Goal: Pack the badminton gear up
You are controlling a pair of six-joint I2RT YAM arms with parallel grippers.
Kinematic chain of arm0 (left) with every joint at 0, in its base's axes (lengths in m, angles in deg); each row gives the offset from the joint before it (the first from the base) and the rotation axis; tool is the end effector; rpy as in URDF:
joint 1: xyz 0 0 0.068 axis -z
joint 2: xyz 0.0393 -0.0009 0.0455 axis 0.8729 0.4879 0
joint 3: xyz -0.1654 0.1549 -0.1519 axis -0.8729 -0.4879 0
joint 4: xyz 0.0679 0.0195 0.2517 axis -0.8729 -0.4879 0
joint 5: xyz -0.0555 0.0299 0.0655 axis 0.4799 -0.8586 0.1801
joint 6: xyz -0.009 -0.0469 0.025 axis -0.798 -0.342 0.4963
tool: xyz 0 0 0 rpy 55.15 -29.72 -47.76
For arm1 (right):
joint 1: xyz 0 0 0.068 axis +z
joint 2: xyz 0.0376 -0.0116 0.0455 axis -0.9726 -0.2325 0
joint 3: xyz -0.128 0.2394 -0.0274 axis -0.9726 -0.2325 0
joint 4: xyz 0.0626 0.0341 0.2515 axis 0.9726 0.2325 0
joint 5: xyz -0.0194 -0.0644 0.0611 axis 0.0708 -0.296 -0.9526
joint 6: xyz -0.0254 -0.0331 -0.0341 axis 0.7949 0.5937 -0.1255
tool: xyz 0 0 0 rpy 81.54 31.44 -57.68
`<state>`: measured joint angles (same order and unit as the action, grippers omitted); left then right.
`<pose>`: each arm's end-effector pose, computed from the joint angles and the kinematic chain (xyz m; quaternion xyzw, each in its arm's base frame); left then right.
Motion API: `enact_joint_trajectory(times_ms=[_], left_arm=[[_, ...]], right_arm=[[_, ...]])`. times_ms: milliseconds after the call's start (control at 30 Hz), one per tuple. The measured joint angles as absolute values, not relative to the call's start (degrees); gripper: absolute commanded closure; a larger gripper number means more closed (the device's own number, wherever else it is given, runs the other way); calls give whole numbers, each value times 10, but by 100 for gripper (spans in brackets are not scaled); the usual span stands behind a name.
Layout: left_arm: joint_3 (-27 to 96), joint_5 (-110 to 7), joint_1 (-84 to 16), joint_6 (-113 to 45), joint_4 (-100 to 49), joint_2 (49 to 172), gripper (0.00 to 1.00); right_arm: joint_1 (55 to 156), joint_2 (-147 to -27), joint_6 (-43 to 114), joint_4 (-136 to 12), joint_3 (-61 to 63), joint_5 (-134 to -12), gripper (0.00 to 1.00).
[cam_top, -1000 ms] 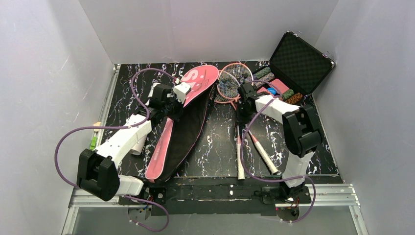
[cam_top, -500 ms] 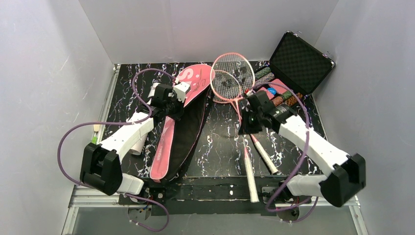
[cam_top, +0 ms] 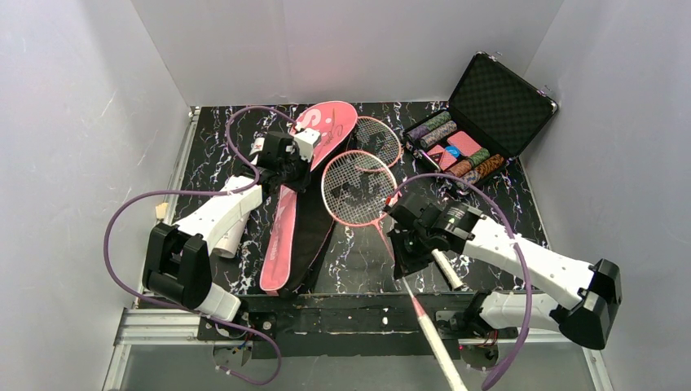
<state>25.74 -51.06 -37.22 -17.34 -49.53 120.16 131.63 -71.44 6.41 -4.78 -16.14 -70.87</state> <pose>0.2966 -0.1353 0.2658 0.2589 0.8796 -0.1301 0.3773 0.1159 0.1716 0.2838 -0.1743 0.9598 0.1846 0.1199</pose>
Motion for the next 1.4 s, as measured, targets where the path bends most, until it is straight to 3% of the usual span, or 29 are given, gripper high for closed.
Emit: enact_joint_trajectory(times_ms=[267,700,1400], left_arm=[[265,-498,-374,-179,-497,1202,100],[259,-454,-374,-192,-502,1194,100],[256,-410,-374,-204,-541,1124,100]], right_arm=[[1348,-823,70,-44,-129,-723,99],[1347,-1057,109,-71,92,-693,99],[1250,-1214,92,-151,271,-664,99]])
